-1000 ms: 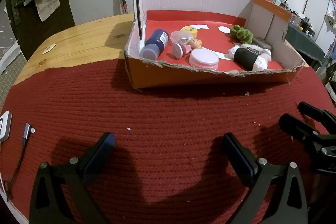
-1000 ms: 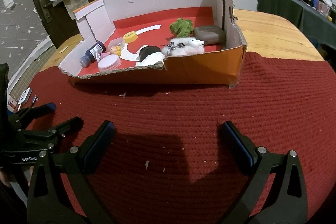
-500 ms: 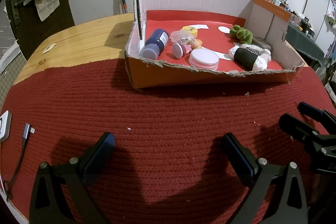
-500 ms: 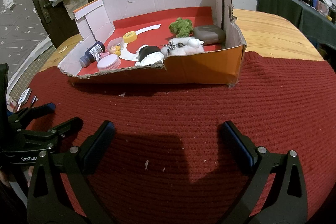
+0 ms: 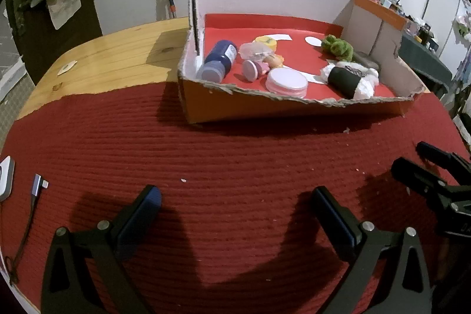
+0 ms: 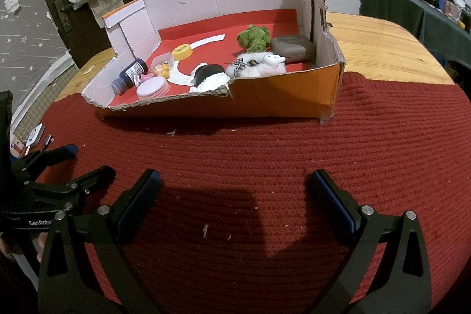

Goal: Organize objects

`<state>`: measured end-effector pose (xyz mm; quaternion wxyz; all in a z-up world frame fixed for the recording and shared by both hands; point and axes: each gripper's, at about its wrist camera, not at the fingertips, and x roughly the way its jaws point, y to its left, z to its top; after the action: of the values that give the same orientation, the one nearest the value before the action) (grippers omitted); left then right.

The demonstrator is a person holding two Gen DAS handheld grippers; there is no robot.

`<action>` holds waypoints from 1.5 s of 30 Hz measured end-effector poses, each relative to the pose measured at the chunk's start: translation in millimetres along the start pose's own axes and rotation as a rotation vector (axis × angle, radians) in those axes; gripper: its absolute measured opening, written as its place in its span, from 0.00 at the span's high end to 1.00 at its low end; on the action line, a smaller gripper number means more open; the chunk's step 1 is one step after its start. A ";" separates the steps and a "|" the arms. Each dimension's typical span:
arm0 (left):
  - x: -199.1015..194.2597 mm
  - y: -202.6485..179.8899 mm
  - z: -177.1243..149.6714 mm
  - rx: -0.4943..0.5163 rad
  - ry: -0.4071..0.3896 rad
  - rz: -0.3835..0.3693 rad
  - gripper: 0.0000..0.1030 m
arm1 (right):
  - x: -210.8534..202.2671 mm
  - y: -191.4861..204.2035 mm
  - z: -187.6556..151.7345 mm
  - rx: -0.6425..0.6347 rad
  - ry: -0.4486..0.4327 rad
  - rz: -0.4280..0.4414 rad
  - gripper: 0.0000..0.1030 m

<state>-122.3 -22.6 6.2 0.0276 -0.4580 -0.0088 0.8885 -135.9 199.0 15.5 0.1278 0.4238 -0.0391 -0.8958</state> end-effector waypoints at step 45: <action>0.3 4.1 -0.1 0.002 0.001 0.018 0.00 | 2.2 6.6 -3.1 -0.035 0.025 -0.103 0.00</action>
<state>-122.6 -26.7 5.7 0.0200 -0.4583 -0.0037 0.8885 -133.6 192.2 13.1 0.0893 0.4343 -0.0001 -0.8963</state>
